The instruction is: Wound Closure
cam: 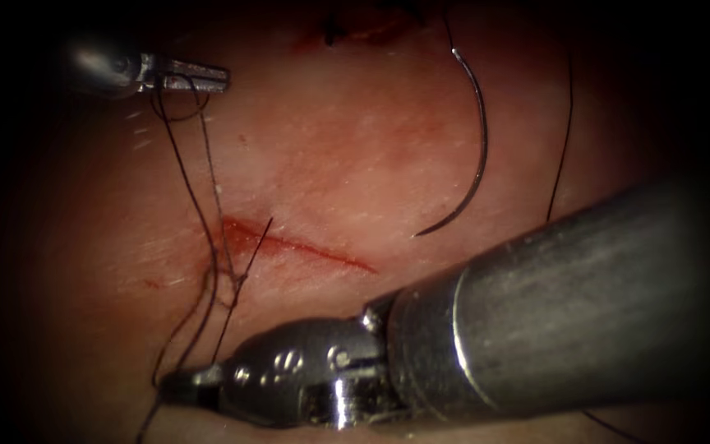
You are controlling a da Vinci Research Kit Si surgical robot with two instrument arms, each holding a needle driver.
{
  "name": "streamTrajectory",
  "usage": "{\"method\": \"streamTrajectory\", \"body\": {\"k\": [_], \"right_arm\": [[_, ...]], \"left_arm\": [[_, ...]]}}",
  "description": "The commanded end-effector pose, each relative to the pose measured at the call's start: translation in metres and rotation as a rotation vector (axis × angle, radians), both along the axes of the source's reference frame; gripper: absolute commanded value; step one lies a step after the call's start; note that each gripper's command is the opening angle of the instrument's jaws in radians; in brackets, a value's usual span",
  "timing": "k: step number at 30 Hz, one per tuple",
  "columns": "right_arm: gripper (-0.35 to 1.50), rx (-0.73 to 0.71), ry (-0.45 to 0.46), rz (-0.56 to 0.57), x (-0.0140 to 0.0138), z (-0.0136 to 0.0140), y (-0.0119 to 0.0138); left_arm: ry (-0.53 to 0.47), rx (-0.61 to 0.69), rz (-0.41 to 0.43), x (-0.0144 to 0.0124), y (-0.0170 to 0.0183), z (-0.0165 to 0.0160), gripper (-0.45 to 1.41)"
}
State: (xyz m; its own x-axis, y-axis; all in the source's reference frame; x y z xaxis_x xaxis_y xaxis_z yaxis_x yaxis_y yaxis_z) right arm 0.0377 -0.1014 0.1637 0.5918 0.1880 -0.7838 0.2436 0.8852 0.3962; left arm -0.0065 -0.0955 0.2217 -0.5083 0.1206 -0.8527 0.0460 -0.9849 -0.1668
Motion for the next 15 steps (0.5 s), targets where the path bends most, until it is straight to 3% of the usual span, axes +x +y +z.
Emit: {"method": "streamTrajectory", "body": {"k": [1, 8, 15], "right_arm": [[-0.35, -0.008, 0.033, -0.029, 0.0006, -0.001, -0.0014], [-0.35, -0.021, 0.126, -0.117, 0.0, -0.0031, -0.0025], [-0.35, -0.022, 0.174, -0.2, 0.0005, -0.0034, -0.004]], "left_arm": [[-0.003, 0.008, -0.001, -0.001, -0.0011, 0.0001, -0.45], [0.003, 0.006, -0.007, -0.0011, 0.0002, 0.0001, -0.45], [0.021, -0.002, -0.027, -0.0016, 0.0019, 0.0006, -0.45]]}}
